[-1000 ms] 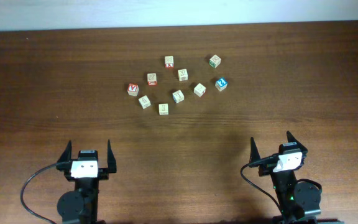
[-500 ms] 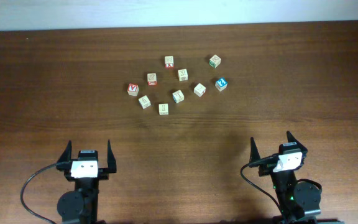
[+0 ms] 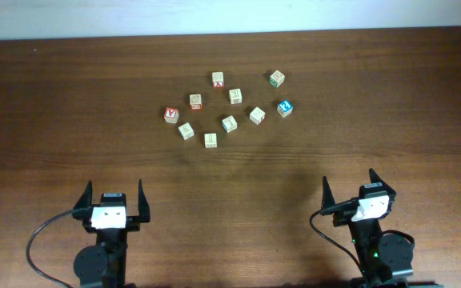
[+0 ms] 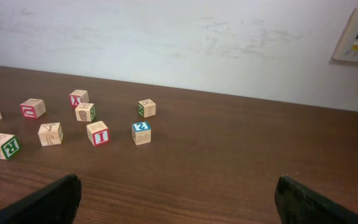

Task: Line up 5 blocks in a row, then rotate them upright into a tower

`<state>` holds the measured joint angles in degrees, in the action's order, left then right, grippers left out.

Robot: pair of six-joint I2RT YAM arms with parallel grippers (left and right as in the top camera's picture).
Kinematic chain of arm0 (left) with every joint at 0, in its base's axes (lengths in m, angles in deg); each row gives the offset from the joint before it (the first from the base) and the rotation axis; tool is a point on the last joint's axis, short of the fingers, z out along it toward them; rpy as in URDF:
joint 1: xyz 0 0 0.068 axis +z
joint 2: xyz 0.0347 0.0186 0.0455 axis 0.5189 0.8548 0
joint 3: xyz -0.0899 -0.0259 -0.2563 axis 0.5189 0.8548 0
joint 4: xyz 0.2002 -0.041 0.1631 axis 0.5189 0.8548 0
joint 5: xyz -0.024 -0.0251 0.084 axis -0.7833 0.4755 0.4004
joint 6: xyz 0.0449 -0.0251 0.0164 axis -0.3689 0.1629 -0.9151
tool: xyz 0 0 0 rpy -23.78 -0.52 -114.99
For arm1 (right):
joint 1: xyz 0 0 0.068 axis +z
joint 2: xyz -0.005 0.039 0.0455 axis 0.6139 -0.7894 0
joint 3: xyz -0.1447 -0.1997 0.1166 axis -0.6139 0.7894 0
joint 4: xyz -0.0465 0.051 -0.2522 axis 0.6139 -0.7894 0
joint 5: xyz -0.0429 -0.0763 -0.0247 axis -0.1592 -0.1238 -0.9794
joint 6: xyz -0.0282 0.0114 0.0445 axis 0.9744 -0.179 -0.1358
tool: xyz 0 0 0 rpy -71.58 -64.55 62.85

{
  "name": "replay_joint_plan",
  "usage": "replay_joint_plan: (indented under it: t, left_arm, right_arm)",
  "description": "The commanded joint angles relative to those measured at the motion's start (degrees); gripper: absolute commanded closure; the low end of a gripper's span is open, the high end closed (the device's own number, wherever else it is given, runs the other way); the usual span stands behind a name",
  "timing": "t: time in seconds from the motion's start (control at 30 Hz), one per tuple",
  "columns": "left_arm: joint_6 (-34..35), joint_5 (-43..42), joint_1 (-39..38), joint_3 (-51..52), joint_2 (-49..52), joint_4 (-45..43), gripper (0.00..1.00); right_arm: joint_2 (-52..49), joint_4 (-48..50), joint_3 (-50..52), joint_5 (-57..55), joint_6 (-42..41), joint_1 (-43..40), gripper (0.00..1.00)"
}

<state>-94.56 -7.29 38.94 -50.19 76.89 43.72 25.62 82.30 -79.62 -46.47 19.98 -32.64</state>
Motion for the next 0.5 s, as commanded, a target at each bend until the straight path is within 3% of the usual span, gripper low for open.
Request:
replay_joint_plan:
  t: [0.0, 0.3, 0.47]
  left_arm:
    - [-0.7, -0.4, 0.2, 0.1, -0.4, 0.3, 0.01]
    - [-0.4, -1.7, 0.2, 0.1, -0.3, 0.3, 0.01]
    - [0.4, -4.1, 0.1, 0.1, -0.1, -4.4, 0.01]
  right_arm:
    - [0.4, 0.1, 0.5, 0.3, -0.1, -0.3, 0.01]
    - [0.4, 1.2, 0.5, 6.6, -0.1, -0.3, 0.01]
    - [0.4, 4.3, -0.2, 10.4, -0.3, -0.4, 0.01]
